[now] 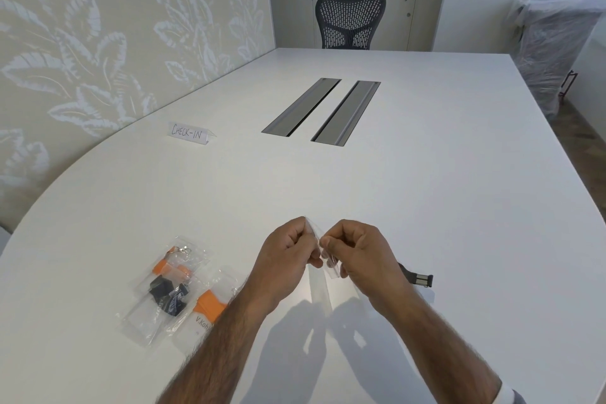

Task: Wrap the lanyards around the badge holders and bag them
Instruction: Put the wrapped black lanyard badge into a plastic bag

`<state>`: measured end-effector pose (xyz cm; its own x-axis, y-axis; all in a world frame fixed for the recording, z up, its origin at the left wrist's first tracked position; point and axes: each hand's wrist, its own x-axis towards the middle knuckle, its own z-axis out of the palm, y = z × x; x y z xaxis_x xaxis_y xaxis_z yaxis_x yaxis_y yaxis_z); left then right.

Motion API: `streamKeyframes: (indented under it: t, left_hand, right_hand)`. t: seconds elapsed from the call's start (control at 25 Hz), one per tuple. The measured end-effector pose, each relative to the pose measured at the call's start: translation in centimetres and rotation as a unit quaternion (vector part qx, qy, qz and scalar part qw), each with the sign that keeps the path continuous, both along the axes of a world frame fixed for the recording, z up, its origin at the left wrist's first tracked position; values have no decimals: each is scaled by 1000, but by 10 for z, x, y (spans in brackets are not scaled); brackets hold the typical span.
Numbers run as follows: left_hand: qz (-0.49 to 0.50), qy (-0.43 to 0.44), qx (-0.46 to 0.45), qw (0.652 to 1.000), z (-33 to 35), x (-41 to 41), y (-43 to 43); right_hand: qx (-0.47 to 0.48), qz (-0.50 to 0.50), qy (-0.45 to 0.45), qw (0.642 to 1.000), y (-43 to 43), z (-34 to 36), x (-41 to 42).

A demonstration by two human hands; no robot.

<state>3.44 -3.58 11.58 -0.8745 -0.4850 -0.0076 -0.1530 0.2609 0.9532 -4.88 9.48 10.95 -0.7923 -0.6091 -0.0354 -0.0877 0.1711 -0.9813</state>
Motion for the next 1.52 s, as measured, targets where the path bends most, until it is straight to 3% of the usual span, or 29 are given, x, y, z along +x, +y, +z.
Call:
streamKeyframes:
  t: [0.16,0.32,0.56,0.72,0.88,1.04,1.12,1.28,1.44,1.52]
  left_hand:
    - [26,3,-23,999,-3,0,2]
    - [-3,-10,12,1000,-2,2,4]
    - [-40,-33,2,999,-3,1,0]
    - [-34,-59,-93,993,-4,5,2]
    - [7,-80,-188,979,-7,5,2]
    - [10,-79,-203,976,2,7,0]
    - [8,-72,-205,976,3,10,-2]
    - [17,-70,-183,981,2,11,-5]
    - [31,-57,-145,987,4,9,1]
    - [28,-63,-130,989,5,10,1]
  right_hand:
    - [37,-40,93,994,-7,-3,10]
    - [69,-36,165,983,-4,1,5]
    - [45,-57,83,994,0,-4,5]
    - [29,-172,92,980,7,-3,-10]
    - [113,-125,210,963,9,1,-13]
    - [228,-53,302,924,3,-7,-2]
    - [212,-63,274,936,1,-7,-3]
    - [126,-17,136,982,1,2,2]
    - [125,72,121,982,0,9,12]
    - [149,68,152,975,-2,7,11]
